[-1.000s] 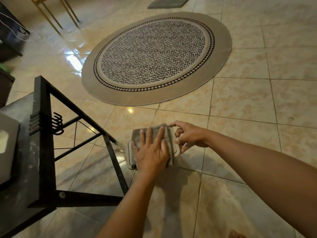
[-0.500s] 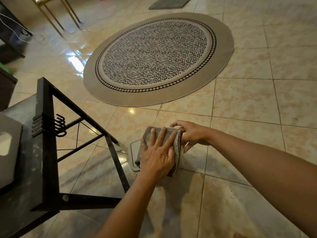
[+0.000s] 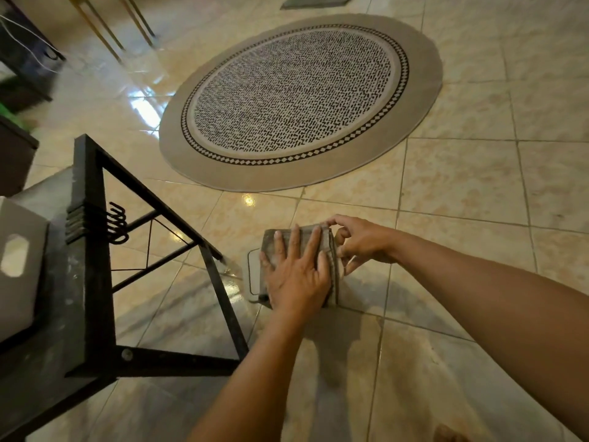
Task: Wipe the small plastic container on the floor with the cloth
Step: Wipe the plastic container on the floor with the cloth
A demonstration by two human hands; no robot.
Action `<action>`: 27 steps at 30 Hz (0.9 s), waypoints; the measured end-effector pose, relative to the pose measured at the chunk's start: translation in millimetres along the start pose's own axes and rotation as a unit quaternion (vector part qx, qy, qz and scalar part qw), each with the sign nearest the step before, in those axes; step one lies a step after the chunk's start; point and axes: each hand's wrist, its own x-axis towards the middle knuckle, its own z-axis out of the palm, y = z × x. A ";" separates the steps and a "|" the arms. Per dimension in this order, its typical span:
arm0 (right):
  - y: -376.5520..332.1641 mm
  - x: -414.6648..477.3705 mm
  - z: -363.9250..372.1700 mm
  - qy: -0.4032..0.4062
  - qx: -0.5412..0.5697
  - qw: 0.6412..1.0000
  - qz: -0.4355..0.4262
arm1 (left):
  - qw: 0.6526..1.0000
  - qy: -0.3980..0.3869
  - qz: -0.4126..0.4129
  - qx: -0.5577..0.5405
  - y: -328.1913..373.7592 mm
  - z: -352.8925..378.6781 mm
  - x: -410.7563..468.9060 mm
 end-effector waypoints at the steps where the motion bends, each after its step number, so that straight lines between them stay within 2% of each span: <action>1: 0.8 -0.5 -0.4 0.010 0.000 1.000 -0.001 | 1.000 -0.001 -0.022 -0.004 -7.7 -1.6 3.9; 3: 1.7 -1.3 -2.0 0.020 -0.001 1.000 -0.001 | 0.997 -0.001 -0.073 -0.010 -22.8 -4.0 -0.2; 5: 1.1 -0.6 -3.5 0.016 -0.002 1.000 -0.001 | 0.996 -0.006 -0.089 -0.011 -19.6 -7.3 -15.6; 10: 1.3 -0.8 -5.1 0.006 -0.003 1.000 -0.003 | 1.000 -0.028 0.000 0.009 14.3 -3.5 -4.0; 14: 3.0 -1.7 -5.8 0.031 -0.007 0.999 0.000 | 0.996 -0.011 -0.081 -0.037 -20.9 -9.3 9.8; 16: 2.3 -2.1 -7.8 0.025 -0.011 1.000 -0.003 | 0.994 -0.014 -0.097 -0.041 -17.3 -10.4 -4.9; 21: 0.6 -1.7 -8.1 0.023 -0.013 1.000 -0.012 | 0.999 -0.018 -0.013 -0.026 5.5 -5.7 2.4; 25: 1.6 -1.3 -4.4 0.032 -0.011 0.999 -0.005 | 0.994 -0.011 -0.097 -0.043 -27.0 -12.9 8.1; 27: 0.5 -1.2 -5.9 0.028 -0.015 0.999 -0.006 | 0.995 -0.020 -0.096 -0.037 -18.6 -13.4 -7.1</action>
